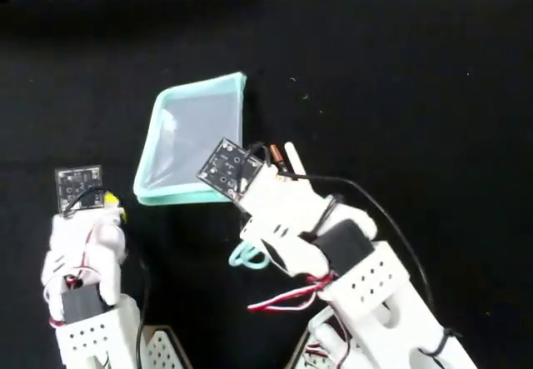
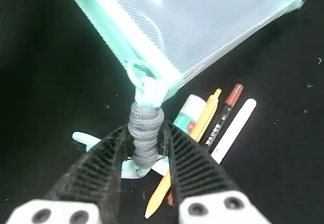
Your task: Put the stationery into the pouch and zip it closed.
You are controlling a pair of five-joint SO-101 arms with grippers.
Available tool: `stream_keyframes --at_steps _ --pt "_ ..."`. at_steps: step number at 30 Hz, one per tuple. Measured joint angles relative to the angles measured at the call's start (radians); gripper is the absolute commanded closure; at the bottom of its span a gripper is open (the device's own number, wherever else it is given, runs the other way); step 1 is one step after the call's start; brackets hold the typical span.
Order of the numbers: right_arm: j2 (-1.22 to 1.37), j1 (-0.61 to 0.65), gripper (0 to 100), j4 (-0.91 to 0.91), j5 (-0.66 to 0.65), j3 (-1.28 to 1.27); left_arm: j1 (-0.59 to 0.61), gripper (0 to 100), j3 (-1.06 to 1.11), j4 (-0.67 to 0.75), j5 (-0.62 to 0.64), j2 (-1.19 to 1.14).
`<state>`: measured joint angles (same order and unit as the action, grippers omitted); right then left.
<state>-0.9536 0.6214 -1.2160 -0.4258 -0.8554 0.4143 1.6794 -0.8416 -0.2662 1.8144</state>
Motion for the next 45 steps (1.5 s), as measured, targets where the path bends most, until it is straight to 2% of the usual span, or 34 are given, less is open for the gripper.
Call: stream_keyframes --at_steps 3,8,12,16,20,25,31,36,40,45 --pt "-0.003 0.0 97.0 0.0 -0.02 0.048 0.005 90 -0.002 0.186 -0.029 0.0" --pt "-0.003 0.0 97.2 0.0 -0.107 0.175 -0.011 91 -0.092 0.345 0.083 0.0" --pt "-0.003 0.0 97.2 -0.051 -0.155 0.325 -0.137 91 -0.137 0.427 0.129 -0.02" --pt "-0.005 0.0 97.2 -0.121 -0.198 0.453 -0.285 91 -0.166 0.488 0.138 -0.16" --pt "0.017 -0.002 97.3 -0.109 -0.219 0.517 -0.382 91 -0.247 0.466 0.138 -0.379" --pt "0.13 -0.002 97.3 0.044 -0.209 0.537 -0.473 91 -0.347 0.351 0.138 -0.575" --pt "0.27 -0.063 97.3 0.204 -0.058 0.539 -0.48 90 -0.391 0.229 0.138 -0.605" --pt "0.273 -0.121 97.3 0.244 0.101 0.537 -0.491 77 -0.457 0.132 0.146 -0.605" --pt "0.279 -0.101 97.2 0.256 0.132 0.537 -0.491 76 -0.468 0.103 0.238 -0.605" --pt "0.279 0.011 97.2 0.259 0.103 0.537 -0.542 76 -0.468 0.095 0.27 -0.605"
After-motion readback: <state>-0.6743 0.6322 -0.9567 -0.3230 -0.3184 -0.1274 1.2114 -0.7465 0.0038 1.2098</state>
